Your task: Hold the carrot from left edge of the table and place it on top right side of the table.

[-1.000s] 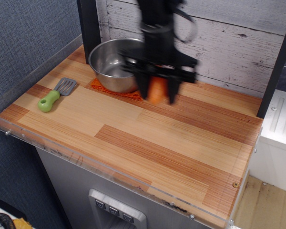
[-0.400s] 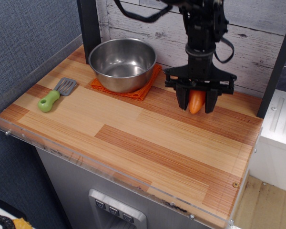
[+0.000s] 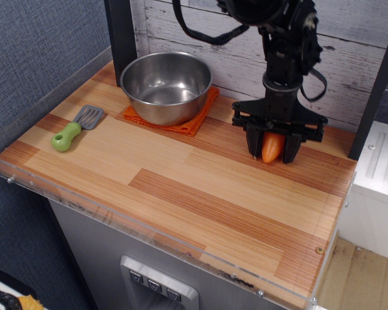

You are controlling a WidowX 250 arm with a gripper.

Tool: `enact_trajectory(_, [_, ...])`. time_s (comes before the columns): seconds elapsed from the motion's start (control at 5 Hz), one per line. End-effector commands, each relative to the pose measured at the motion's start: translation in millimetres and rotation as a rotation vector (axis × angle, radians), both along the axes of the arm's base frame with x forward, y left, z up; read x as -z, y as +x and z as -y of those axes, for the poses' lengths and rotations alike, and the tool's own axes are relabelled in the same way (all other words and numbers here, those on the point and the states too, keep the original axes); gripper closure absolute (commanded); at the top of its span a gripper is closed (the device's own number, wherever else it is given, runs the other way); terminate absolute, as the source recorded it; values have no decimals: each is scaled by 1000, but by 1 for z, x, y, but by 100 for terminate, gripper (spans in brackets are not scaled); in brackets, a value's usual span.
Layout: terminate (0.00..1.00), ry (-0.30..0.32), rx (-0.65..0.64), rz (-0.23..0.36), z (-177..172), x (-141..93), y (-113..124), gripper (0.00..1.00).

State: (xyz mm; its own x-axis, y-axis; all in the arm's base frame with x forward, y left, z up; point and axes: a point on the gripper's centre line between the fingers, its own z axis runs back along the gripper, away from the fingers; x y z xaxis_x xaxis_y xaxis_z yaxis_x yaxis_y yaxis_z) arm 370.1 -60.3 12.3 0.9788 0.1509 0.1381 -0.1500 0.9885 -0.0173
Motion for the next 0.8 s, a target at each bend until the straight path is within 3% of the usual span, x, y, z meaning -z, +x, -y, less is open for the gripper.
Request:
enact_trajectory(0.0, [0,-7,26,76,-6,-36,-1,0])
enact_trajectory(0.2, [0,-30,43,155,-13,-75,-7,0])
enact_trajectory(0.4, [0,-37,63,213,-26,-125,-30,0])
enact_trajectory(0.6, [0,-23,63,205,-49,-152,-71,0])
